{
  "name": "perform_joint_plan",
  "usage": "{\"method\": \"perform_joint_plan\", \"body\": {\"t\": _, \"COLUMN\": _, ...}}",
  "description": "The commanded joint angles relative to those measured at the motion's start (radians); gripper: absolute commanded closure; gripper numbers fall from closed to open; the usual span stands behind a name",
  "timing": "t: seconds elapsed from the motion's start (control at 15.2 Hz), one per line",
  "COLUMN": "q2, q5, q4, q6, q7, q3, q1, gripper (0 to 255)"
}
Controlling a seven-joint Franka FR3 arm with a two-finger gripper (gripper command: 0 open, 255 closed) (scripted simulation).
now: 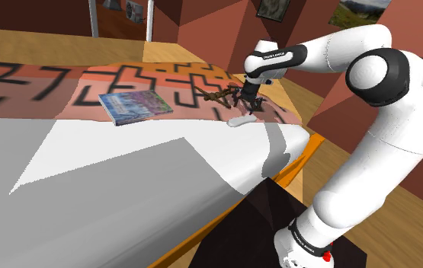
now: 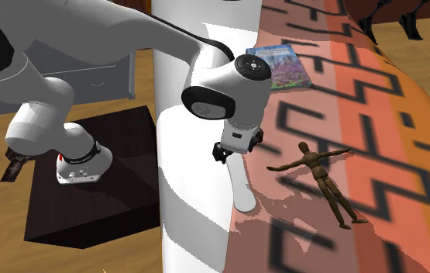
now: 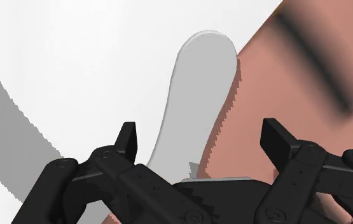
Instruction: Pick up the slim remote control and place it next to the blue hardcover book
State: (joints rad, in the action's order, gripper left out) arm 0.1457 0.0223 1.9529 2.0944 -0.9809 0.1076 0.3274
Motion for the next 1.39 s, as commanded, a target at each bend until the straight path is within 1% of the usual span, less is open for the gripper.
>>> {"method": "perform_joint_plan", "body": {"t": 0.0, "q2": 0.048, "q5": -0.020, "q4": -0.029, "q6": 0.015, "q7": -0.047, "q3": 0.019, "q1": 0.018, "gripper": 0}}
{"method": "perform_joint_plan", "body": {"t": 0.2, "q2": 0.103, "q5": -0.047, "q4": -0.058, "q6": 0.035, "q7": -0.094, "q3": 0.040, "q1": 0.041, "gripper": 0}}
{"method": "perform_joint_plan", "body": {"t": 0.66, "q2": 0.150, "q5": -0.056, "q4": -0.016, "q6": 0.124, "q7": -0.088, "q3": 0.037, "q1": 0.044, "gripper": 0}}
{"method": "perform_joint_plan", "body": {"t": 1.19, "q2": 0.150, "q5": -0.056, "q4": -0.016, "q6": 0.124, "q7": -0.088, "q3": 0.037, "q1": 0.044, "gripper": 0}}
{"method": "perform_joint_plan", "body": {"t": 1.25, "q2": 0.150, "q5": -0.056, "q4": -0.016, "q6": 0.124, "q7": -0.088, "q3": 0.037, "q1": 0.044, "gripper": 255}}
{"method": "perform_joint_plan", "body": {"t": 1.32, "q2": 0.150, "q5": -0.056, "q4": -0.016, "q6": 0.124, "q7": -0.088, "q3": 0.037, "q1": 0.044, "gripper": 255}}
